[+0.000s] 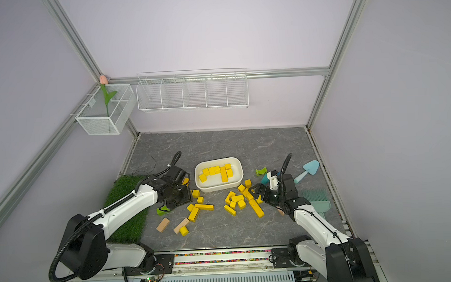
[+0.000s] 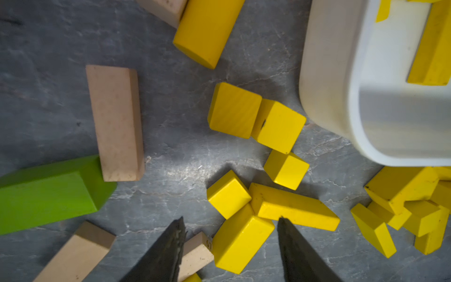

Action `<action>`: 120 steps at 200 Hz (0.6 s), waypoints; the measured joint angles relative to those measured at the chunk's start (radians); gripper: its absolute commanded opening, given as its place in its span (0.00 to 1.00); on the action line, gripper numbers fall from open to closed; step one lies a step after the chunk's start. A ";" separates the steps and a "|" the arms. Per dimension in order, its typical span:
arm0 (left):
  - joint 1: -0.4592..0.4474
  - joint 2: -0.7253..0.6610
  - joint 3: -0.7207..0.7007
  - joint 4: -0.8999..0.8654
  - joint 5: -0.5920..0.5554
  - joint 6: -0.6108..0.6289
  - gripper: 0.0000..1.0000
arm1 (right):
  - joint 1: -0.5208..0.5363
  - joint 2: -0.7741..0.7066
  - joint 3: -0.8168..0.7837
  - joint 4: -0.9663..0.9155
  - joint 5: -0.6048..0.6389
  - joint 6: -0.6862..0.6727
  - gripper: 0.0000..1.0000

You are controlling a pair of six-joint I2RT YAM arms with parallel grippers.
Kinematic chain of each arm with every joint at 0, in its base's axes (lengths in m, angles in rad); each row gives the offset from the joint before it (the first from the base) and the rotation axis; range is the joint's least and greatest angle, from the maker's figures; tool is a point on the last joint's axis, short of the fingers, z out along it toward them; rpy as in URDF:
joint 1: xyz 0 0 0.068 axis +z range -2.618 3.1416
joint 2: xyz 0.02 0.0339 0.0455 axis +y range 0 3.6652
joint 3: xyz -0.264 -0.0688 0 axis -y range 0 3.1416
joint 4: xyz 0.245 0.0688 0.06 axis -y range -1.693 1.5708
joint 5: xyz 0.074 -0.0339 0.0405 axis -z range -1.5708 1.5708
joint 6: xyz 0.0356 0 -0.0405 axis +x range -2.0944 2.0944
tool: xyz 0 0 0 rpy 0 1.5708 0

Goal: Pick out the yellow building blocks
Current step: Pick up the building block from the center of the board.

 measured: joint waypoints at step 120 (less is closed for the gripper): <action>0.000 0.155 -0.026 0.095 0.067 -0.026 0.54 | -0.002 0.049 0.000 0.075 0.004 0.007 0.98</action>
